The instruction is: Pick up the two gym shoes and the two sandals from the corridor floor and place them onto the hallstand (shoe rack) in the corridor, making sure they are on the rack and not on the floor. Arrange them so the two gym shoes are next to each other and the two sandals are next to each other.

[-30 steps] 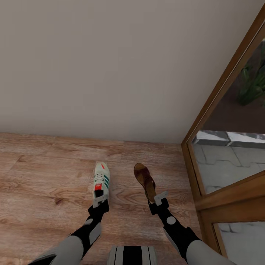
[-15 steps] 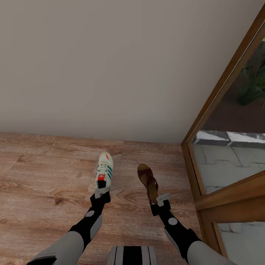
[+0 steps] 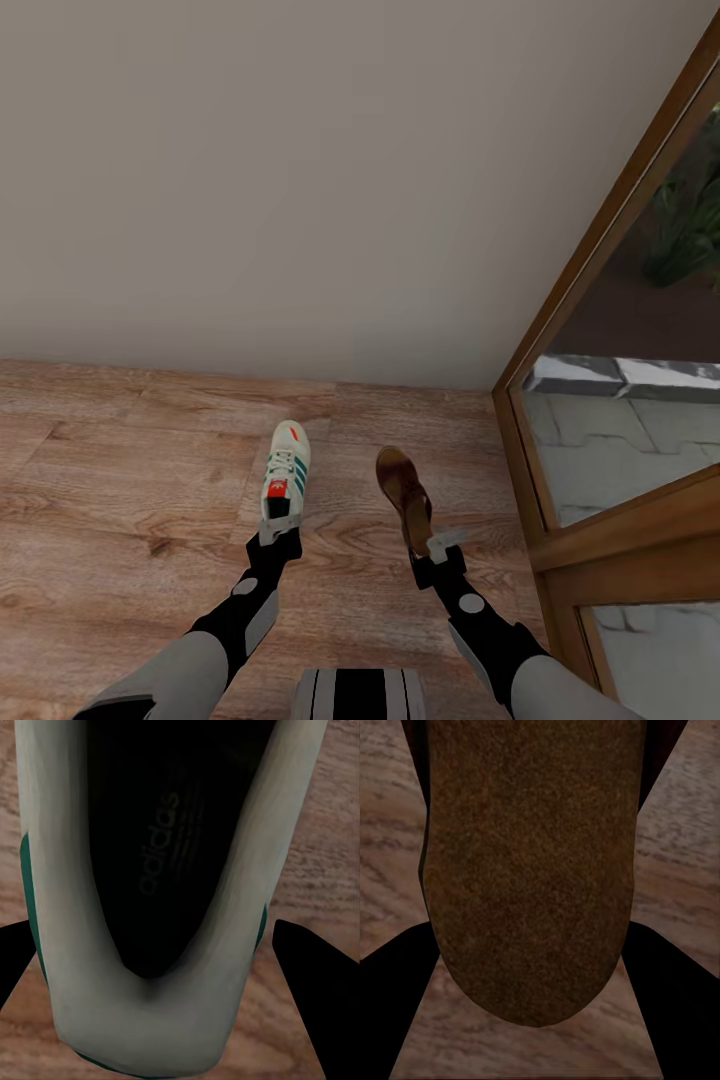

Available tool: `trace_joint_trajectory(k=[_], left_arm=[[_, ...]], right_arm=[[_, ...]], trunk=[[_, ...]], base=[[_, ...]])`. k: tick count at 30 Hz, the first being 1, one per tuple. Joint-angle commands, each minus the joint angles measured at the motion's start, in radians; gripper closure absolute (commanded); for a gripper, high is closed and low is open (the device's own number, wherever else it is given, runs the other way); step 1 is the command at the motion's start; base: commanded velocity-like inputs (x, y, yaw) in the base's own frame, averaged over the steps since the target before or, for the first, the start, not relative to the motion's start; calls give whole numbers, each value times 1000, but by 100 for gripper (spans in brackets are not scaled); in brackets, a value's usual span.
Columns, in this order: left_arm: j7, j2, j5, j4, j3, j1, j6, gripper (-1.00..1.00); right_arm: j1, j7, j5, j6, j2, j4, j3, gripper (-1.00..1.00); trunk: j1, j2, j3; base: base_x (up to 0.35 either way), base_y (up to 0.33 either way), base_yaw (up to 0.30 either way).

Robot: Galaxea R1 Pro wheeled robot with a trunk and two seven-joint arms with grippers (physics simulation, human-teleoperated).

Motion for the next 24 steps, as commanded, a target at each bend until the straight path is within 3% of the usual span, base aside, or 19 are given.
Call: trace_joint_trajectory(k=[1,19,21,24], left_arm=[[1,-1,2,0,3,-1,-3,100],[2,-1,2,1,4,0,-2,100],[2,-1,2,2,4,-1,-2,100],[2,-1,2,2,4,-1,-2,100]], right_arm=[[-1,-7,8,-2,0,11,4,100],[-1,-6,8,-7,0,45,3,100],[-1,-6,8,-20,0,45,3,100],[-1,-6,7,-107,0,47,2,100]], trunk=[[0,0,-1],[0,0,-1],[0,0,-1],[1,-1,-8]], base=[[0,0,0],[0,0,0],[0,0,0],[0,0,0]])
